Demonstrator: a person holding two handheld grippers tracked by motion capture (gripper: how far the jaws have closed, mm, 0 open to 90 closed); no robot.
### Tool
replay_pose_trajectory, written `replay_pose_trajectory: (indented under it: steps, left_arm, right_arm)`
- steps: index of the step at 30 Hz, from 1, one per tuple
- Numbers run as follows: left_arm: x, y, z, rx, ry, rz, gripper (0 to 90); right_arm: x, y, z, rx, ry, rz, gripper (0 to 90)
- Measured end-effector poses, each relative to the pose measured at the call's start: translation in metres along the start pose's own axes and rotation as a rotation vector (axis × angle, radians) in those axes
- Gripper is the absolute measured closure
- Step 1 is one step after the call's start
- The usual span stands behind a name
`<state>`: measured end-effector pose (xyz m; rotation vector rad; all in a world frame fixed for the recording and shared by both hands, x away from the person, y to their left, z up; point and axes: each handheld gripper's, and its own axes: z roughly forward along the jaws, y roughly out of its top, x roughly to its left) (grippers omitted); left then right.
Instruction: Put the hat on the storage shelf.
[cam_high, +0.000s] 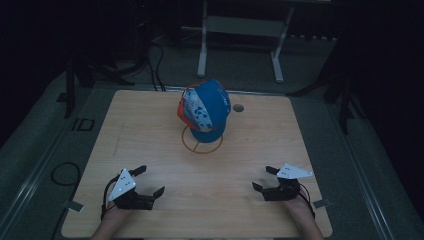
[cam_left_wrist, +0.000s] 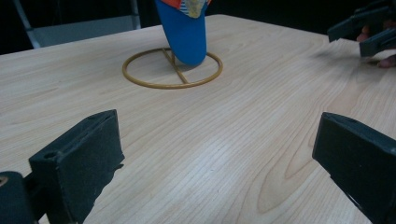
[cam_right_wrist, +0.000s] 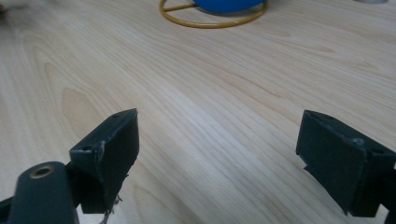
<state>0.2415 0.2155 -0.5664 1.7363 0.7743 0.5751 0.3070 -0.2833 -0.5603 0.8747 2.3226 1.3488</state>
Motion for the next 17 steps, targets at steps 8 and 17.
replay_pose_trajectory:
  steps: [8, 17]
  left_arm:
    - [0.0024, -0.0006, -0.0018, -0.018, 0.003, -0.032, 1.8]
    - [0.0019, -0.001, -0.0014, -0.012, 0.003, -0.029, 1.8]
  right_arm:
    - [-0.0024, -0.0012, 0.001, -0.005, -0.026, 0.012, 13.2]
    - [-0.0032, -0.0011, 0.0013, -0.001, -0.036, 0.015, 13.2]
